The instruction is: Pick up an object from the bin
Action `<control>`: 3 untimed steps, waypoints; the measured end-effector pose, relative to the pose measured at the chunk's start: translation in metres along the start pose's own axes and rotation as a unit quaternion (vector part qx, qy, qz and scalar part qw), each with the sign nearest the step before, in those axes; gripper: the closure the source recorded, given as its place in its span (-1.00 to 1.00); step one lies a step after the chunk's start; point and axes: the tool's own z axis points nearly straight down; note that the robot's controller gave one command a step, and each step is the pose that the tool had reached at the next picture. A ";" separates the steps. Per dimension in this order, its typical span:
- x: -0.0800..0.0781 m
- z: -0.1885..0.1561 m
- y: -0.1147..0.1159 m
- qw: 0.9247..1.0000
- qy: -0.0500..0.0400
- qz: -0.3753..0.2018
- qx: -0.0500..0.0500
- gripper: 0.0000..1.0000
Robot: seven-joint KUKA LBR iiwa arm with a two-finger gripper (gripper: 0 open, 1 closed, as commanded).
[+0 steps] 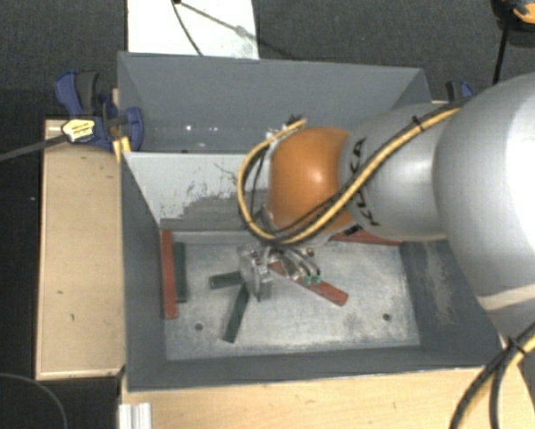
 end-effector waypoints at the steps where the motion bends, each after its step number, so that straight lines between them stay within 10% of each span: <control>1: 0.000 0.000 0.000 1.000 0.000 0.001 0.000 1.00; 2: -0.022 -0.125 -0.030 1.000 0.001 -0.010 0.000 1.00; 3: -0.022 -0.125 -0.029 1.000 0.001 -0.009 0.000 -1.00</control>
Offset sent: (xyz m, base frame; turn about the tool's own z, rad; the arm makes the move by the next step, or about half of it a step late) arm 0.0278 -0.0228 0.1244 -0.0227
